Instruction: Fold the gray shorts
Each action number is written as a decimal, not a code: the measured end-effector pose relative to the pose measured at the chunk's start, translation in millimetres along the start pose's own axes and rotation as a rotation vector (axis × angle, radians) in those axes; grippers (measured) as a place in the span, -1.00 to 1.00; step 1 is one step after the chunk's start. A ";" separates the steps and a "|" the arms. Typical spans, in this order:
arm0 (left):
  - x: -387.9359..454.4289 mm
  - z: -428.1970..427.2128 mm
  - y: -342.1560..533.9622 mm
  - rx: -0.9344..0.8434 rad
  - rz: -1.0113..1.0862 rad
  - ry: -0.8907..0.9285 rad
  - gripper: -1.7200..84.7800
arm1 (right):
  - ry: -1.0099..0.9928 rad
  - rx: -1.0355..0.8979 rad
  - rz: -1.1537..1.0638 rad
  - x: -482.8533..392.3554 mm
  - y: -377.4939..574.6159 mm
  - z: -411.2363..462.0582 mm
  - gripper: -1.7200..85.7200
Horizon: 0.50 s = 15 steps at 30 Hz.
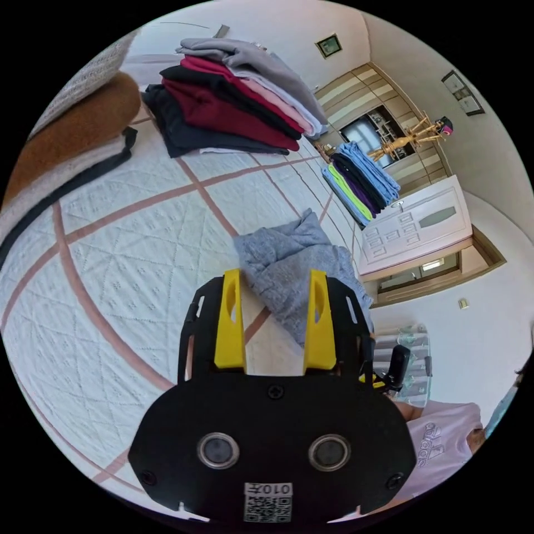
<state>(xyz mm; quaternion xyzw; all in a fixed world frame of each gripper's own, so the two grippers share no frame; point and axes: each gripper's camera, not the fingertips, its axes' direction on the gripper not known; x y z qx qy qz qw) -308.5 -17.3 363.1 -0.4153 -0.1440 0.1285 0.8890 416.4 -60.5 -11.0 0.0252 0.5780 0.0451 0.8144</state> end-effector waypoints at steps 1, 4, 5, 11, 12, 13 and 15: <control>-1.2 6.1 -2.9 -0.009 -0.003 0.014 -0.66 | -0.010 0.000 0.013 1.9 -1.9 0.7 -0.76; -1.4 14.4 -4.3 -0.005 0.000 -0.009 -0.75 | -0.060 0.001 0.062 11.2 -9.5 2.0 -0.79; 0.0 14.9 -4.2 0.002 0.016 0.010 -0.78 | -0.050 0.005 0.061 11.2 -10.6 1.7 -0.81; 22.4 -16.1 -3.1 0.020 0.139 0.063 -0.85 | -0.017 -0.046 -0.083 -2.6 1.1 -34.8 -0.84; 24.6 -17.1 -2.2 0.011 0.148 0.061 -0.85 | -0.001 -0.053 -0.079 4.4 4.7 -39.2 -0.84; 26.3 -13.4 0.2 -0.022 0.150 0.037 -0.85 | -0.002 -0.057 -0.064 10.3 5.9 -38.9 -0.84; 19.9 2.9 6.2 -0.076 0.108 0.016 -0.85 | -0.031 -0.093 0.000 34.3 7.2 -24.8 -0.84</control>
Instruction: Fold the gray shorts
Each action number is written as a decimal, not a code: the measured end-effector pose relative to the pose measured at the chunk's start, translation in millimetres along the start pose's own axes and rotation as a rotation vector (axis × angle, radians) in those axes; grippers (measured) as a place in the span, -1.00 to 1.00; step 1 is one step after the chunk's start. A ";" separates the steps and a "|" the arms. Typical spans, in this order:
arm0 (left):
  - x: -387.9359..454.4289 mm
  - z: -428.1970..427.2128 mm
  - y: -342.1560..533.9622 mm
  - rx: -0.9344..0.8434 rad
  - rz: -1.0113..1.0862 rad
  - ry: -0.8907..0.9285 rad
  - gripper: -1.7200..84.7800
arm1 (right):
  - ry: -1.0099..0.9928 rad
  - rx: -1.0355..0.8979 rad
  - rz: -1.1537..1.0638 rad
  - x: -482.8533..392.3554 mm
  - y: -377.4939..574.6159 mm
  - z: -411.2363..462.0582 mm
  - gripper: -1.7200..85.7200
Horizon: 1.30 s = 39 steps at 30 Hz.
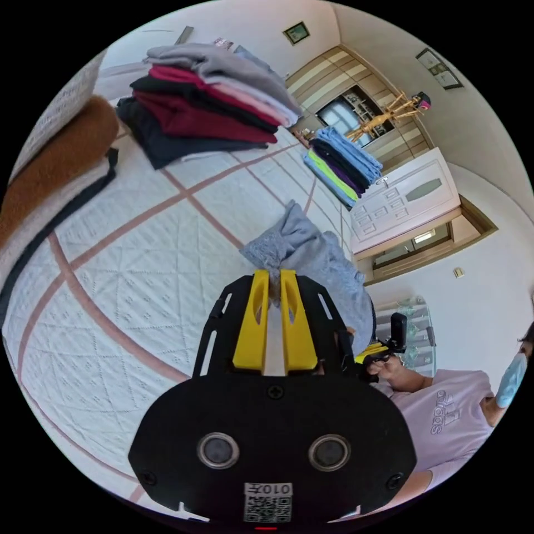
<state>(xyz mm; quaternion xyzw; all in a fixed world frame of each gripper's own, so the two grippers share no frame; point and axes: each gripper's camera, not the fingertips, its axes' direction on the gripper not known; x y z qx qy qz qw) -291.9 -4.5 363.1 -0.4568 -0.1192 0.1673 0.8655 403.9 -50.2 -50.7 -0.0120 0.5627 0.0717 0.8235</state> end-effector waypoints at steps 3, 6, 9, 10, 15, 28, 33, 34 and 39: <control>-13.1 16.4 21.3 0.067 -0.110 0.104 -0.82 | -0.034 0.022 0.011 6.5 2.4 -0.7 -0.84; 0.4 13.8 39.6 0.123 -0.140 0.142 -0.75 | -0.044 0.026 0.012 4.8 5.6 -7.2 -0.84; 39.9 -5.8 67.7 0.195 -0.099 0.055 -0.69 | -0.138 0.050 0.047 8.2 7.2 -14.9 -0.83; 70.5 -12.1 80.7 0.198 -0.002 -0.048 -0.67 | -0.159 0.053 0.056 9.1 7.1 -16.1 -0.83; 236.5 25.8 162.8 0.028 0.827 -0.443 -0.66 | -0.216 0.025 0.066 9.8 -1.1 -26.5 -0.83; 375.6 143.9 236.6 0.016 1.396 -0.829 -0.73 | -0.197 0.014 0.000 -3.5 -5.8 -59.3 -0.80; 374.4 127.6 235.0 0.048 1.281 -0.739 -0.76 | -0.320 0.101 0.051 20.7 22.8 -69.1 -0.63; 373.6 121.5 235.5 0.068 1.253 -0.724 -0.77 | -0.340 0.106 0.070 25.7 25.9 -67.5 -0.62; 378.5 123.9 241.2 0.050 1.263 -0.752 -0.77 | -0.502 0.131 0.125 40.1 19.7 -50.3 -0.56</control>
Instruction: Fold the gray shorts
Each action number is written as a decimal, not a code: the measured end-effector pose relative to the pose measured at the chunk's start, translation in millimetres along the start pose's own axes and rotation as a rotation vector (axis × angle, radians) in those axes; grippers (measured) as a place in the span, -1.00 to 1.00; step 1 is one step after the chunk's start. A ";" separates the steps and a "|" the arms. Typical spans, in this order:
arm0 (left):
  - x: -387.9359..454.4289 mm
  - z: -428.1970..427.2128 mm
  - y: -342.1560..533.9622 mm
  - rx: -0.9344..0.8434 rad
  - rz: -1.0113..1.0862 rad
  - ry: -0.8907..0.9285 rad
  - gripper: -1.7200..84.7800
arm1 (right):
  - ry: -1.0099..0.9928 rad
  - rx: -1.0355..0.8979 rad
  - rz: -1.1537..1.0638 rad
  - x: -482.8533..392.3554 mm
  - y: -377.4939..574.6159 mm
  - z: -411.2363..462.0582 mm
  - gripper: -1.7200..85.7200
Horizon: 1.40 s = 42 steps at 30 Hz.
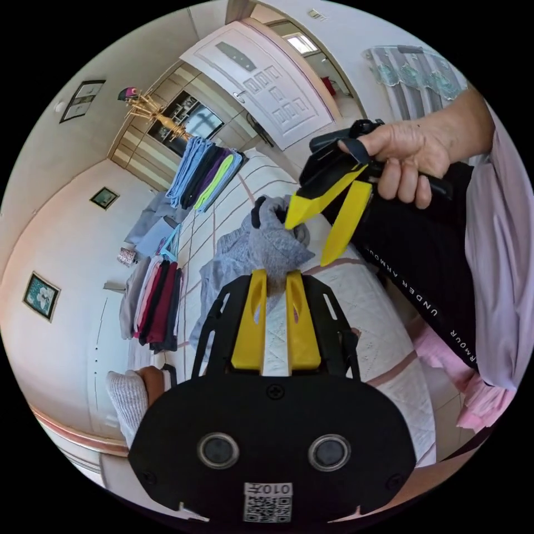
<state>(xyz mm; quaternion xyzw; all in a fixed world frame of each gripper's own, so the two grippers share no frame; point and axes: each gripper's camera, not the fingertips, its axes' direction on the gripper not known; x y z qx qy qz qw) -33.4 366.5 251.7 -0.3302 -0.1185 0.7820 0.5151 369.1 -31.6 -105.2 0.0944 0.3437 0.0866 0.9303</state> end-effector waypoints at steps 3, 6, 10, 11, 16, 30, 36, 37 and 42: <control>12.6 6.1 -3.9 -0.040 0.065 -0.007 -0.77 | 0.042 0.028 -0.004 -2.7 -14.6 3.4 -0.58; 14.6 9.2 1.1 -0.055 0.035 -0.007 -0.76 | 0.034 0.027 0.028 1.9 -19.5 7.6 -0.66; -15.4 18.2 40.6 -0.127 -0.318 0.165 -0.71 | 0.123 0.044 0.015 -6.7 -8.0 2.6 -0.74; -30.6 22.9 66.3 -0.152 -0.482 0.235 -0.70 | 0.130 0.050 0.007 -9.4 -3.3 -3.3 -0.76; -91.6 53.8 207.7 -0.078 -1.183 0.494 -0.61 | 0.143 0.044 -0.052 -30.7 1.6 -26.8 -0.77; -151.8 121.4 322.6 0.037 -1.518 0.708 -0.50 | 0.146 0.035 -0.076 -45.5 26.5 -62.0 -0.77; -131.6 114.2 344.5 0.130 -1.528 0.852 -0.51 | 0.011 0.055 -0.088 -54.6 24.5 -80.7 -0.77; -122.3 114.4 347.5 0.126 -1.528 0.883 -0.51 | 0.005 0.056 -0.092 -56.4 23.6 -82.0 -0.77; -92.6 127.4 370.2 0.279 -1.663 0.973 -0.50 | 0.028 0.028 -0.137 -77.8 17.3 -89.1 -0.77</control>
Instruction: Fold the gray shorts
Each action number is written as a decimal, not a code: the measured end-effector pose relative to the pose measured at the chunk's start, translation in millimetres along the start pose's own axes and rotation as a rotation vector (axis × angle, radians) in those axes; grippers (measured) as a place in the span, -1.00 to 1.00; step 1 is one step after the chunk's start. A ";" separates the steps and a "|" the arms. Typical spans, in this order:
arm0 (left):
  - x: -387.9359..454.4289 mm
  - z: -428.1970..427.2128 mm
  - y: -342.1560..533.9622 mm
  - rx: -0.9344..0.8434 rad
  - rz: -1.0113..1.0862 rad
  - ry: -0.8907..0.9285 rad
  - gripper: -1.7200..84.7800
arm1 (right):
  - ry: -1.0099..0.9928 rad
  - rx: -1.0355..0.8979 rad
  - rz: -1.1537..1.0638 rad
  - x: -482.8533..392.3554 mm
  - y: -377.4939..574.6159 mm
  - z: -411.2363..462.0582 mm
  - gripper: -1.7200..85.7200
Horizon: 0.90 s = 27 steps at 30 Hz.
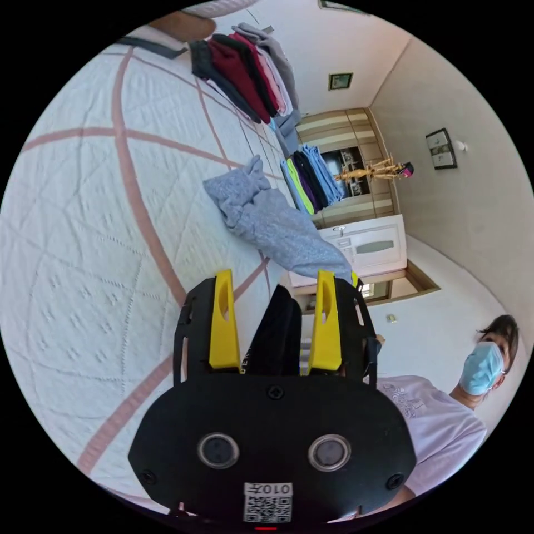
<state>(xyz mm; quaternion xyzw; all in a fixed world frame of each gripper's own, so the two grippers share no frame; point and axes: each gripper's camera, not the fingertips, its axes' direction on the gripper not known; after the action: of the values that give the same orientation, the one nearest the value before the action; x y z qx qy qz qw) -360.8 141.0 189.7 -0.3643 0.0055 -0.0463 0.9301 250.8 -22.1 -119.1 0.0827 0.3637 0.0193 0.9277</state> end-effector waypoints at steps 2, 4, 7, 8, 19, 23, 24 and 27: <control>-11.2 -5.2 -6.4 0.079 -0.029 0.056 -0.50 | 0.007 -0.011 0.002 -3.0 0.8 -2.8 -0.77; -17.8 -4.5 -16.3 0.089 -0.043 0.058 -0.50 | 0.009 -0.014 0.004 -4.7 3.4 -6.9 -0.77; -28.0 2.2 -27.7 0.094 -0.071 0.122 -0.52 | 0.014 -0.016 0.011 -7.3 9.1 -13.7 -0.77; -29.5 5.2 -29.1 0.098 -0.076 0.135 -0.53 | 0.017 -0.018 0.015 -8.5 11.2 -15.6 -0.77; -44.1 0.6 -42.7 0.151 -0.057 0.136 -0.78 | 0.107 -0.043 0.022 -22.5 26.8 -27.2 -0.77; -35.7 -5.6 -46.1 0.121 -0.004 0.055 -0.80 | 0.213 -0.043 0.090 -8.9 46.3 -28.8 -0.76; -34.8 -6.4 -45.9 0.120 0.001 0.052 -0.80 | 0.180 -0.034 0.116 -2.0 52.1 -28.3 -0.76; -30.2 -13.2 -45.3 0.120 0.027 0.024 -0.80 | 0.162 -0.015 0.132 2.3 62.5 -26.2 -0.77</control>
<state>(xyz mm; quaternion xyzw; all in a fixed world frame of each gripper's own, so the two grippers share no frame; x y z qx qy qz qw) -395.2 101.7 209.9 -0.3070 0.0187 -0.0380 0.9508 236.2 43.4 -129.2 0.0976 0.4310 0.0900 0.8925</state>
